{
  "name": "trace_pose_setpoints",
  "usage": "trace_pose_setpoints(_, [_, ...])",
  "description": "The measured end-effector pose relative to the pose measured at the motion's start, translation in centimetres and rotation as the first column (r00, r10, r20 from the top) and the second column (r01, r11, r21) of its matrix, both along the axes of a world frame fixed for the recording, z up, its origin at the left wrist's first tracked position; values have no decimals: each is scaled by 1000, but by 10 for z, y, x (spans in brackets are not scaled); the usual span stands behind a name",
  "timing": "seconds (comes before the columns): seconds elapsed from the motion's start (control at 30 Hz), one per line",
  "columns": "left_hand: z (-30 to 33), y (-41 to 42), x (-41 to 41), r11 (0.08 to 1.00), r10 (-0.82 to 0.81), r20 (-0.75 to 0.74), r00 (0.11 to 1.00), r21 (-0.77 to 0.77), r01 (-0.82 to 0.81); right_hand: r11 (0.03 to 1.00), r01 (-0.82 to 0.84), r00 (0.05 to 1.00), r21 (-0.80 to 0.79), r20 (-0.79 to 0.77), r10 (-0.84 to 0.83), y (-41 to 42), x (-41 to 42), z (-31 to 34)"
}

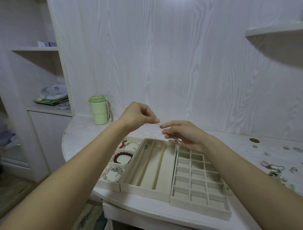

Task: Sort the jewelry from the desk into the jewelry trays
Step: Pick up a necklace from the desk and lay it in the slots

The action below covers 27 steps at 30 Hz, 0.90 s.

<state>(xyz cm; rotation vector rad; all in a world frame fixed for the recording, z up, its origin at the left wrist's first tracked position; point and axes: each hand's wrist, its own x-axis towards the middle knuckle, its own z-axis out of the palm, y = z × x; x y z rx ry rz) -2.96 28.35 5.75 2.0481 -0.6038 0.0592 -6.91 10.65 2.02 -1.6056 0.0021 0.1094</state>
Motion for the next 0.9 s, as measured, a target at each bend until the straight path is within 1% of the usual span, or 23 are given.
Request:
trace_pose_setpoints(0.07, [1, 0, 0, 1000, 7, 34, 999, 27, -8, 998, -63, 998, -28, -13, 63, 5, -1, 6])
trace_pose_setpoints(0.17, [3, -1, -1, 999, 2, 58, 998, 40, -5, 994, -102, 995, -29, -8, 102, 11, -1, 13])
trace_pose_setpoints(0.33, [5, 5, -4, 996, 3, 71, 997, 85, -9, 974, -60, 992, -218, 100, 83, 17, -4, 17])
trace_pose_setpoints(0.43, [9, 9, -6, 995, -12, 56, 998, 102, 7, 960, -52, 988, -274, 125, 89, 19, -6, 20])
trace_pose_setpoints(0.53, [14, 11, -11, 997, -48, 21, 999, 61, 46, 967, -12, 985, -254, 163, 55, 21, -5, 21])
trace_pose_setpoints(0.63, [16, 12, -9, 998, -21, 60, 998, 53, 17, 971, 53, 973, -235, 229, 2, 24, -5, 25])
trace_pose_setpoints(0.73, [15, 11, -4, 996, 10, 102, 995, 84, -19, 967, 131, 955, -221, 291, -63, 28, -6, 28])
trace_pose_setpoints(0.83, [15, 10, -3, 996, 26, 82, 996, 86, -33, 961, 192, 939, -201, 323, -120, 30, -6, 31])
trace_pose_setpoints(0.9, [14, 10, -4, 996, 42, 70, 997, 72, -47, 960, 200, 938, -194, 321, -130, 31, -7, 33])
